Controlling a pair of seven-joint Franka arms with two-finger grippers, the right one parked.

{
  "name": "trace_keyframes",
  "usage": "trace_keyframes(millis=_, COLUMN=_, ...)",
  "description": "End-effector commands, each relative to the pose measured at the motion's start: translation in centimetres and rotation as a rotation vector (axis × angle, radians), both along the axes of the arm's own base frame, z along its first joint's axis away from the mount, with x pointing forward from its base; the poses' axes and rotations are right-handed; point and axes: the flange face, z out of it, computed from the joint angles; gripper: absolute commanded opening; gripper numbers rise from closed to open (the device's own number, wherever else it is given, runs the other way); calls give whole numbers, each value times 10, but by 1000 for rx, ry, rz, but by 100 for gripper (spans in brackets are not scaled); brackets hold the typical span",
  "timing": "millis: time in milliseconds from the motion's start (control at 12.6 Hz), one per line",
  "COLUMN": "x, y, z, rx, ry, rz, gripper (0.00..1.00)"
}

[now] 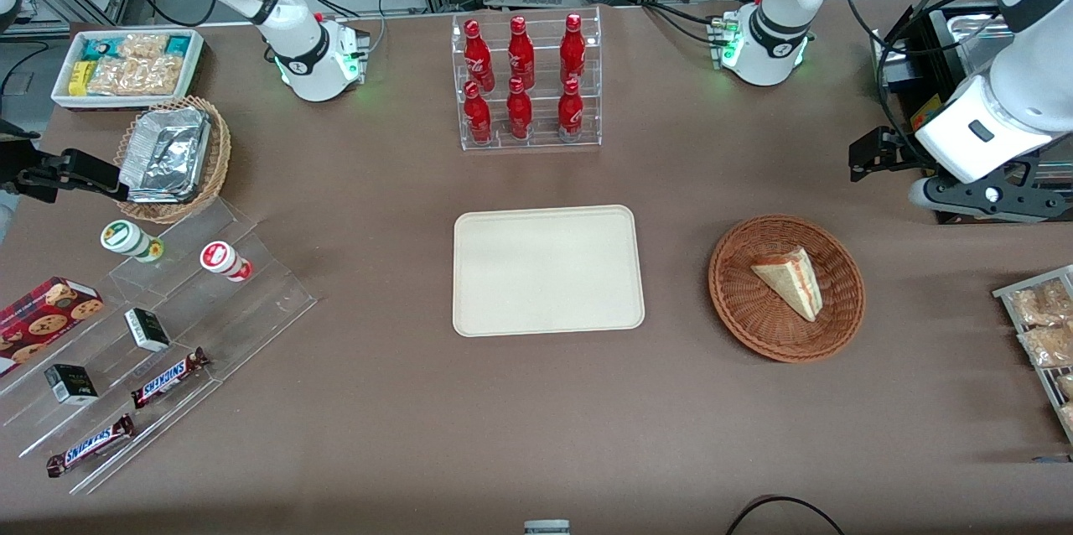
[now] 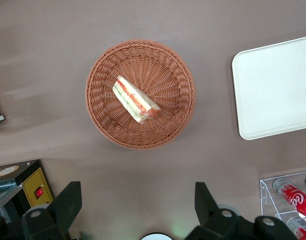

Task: Place sandwich from basket to tray
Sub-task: 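Move the left gripper over the wrapped sandwich in the wicker basket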

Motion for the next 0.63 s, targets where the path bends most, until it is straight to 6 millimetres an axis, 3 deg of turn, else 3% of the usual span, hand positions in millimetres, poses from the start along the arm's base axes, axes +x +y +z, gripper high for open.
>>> trace_keyframes(millis=0, x=3, y=6, z=1, rx=19, ry=-11, rz=13, gripper=100)
trace_keyframes(millis=79, x=5, y=6, z=-3, rx=24, ry=-6, rz=16, gripper=100)
trace_keyframes(millis=238, x=14, y=5, z=-33, rx=31, ry=18, rz=21, gripper=100)
trace_keyframes(millis=554, x=8, y=2, z=-128, rx=30, ry=-4, rz=23, gripper=100)
